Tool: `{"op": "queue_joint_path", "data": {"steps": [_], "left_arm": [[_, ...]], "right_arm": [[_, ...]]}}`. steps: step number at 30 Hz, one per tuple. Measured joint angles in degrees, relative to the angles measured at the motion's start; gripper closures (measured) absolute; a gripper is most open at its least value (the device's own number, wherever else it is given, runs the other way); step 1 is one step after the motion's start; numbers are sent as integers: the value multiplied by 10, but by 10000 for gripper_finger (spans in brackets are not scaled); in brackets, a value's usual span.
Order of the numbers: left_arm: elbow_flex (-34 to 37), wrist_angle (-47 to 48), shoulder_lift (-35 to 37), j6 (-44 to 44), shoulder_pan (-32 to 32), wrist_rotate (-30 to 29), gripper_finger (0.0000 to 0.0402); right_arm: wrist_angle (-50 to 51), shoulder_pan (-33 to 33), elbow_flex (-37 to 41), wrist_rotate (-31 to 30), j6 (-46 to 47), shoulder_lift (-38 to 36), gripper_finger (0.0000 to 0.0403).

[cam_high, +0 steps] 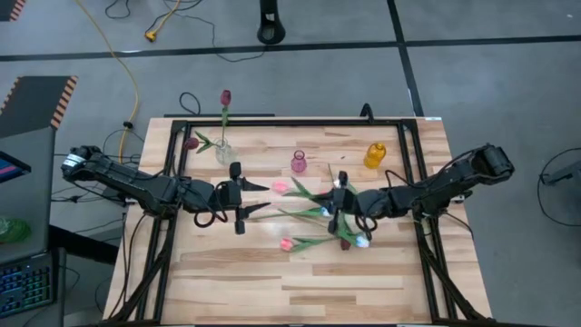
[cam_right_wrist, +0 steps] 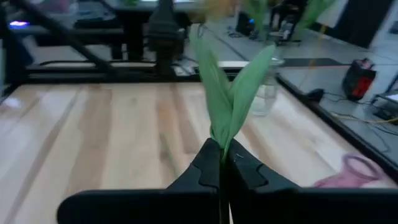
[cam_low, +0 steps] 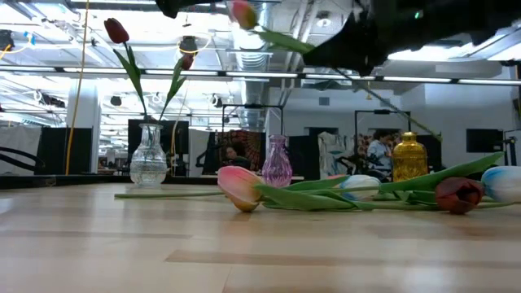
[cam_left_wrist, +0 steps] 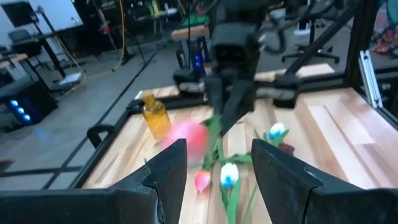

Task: Sort flowers into vase by color
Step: Put the bottom pink flower into the purple vase

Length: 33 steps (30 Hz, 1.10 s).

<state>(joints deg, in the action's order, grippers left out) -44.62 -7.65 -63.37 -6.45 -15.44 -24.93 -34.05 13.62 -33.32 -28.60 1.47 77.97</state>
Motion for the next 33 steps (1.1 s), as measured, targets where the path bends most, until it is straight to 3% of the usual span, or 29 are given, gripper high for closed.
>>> {"op": "queue_joint_path", "data": {"steps": [7,12,23,33], "left_arm": [[0,-28,0,19,0,0,233],[0,-65,-25,35,4,-3,233],[0,-350,-161,15,36,-28,233],[0,-516,-262,37,56,-5,233]], "right_arm": [[-132,-35,28,2,-8,0,370],[-212,-52,27,51,-45,0,369],[-267,-59,27,110,-67,0,368],[-266,-57,27,138,-80,1,368]]}}
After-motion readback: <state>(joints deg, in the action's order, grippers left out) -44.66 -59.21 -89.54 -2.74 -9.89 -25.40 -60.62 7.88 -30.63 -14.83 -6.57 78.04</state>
